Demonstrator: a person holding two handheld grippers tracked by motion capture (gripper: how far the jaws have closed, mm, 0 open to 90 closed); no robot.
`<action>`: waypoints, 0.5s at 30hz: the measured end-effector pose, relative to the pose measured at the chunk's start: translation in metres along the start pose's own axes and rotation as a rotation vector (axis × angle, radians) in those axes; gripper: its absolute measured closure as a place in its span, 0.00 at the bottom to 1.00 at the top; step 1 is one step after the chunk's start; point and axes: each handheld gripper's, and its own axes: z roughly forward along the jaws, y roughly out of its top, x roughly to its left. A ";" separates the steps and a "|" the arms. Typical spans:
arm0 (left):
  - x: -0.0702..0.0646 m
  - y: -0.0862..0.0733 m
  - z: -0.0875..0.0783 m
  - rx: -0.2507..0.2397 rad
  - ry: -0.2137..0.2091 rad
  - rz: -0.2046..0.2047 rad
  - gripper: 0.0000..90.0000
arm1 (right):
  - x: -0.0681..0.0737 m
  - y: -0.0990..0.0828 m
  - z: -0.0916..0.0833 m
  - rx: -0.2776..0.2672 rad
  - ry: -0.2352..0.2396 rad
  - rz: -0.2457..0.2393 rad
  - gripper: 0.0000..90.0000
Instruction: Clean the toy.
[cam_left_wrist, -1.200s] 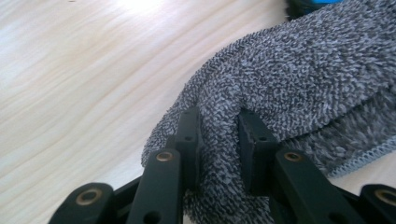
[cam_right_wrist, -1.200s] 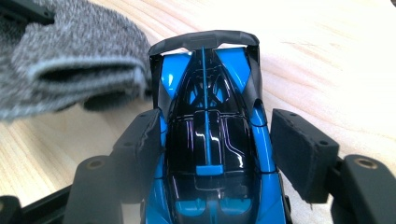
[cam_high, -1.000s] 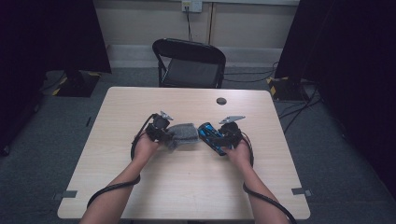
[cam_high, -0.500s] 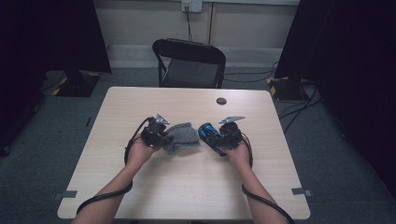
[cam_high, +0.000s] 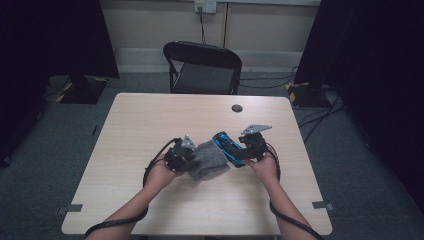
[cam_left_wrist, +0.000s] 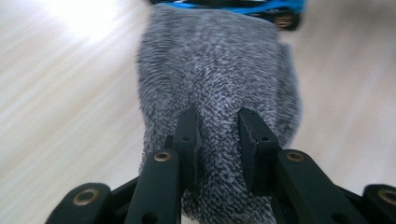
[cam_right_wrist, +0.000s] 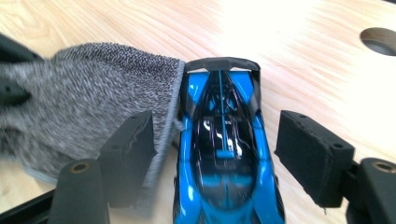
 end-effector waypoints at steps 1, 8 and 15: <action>-0.006 0.001 0.002 -0.007 -0.009 0.007 0.79 | 0.000 -0.001 -0.003 -0.006 0.003 -0.001 0.30; -0.042 0.009 -0.002 -0.044 -0.074 0.067 0.79 | -0.001 -0.012 -0.025 -0.027 0.013 -0.016 0.31; -0.066 0.021 0.016 -0.047 -0.178 0.170 0.78 | -0.008 -0.019 -0.042 -0.047 0.036 -0.001 0.31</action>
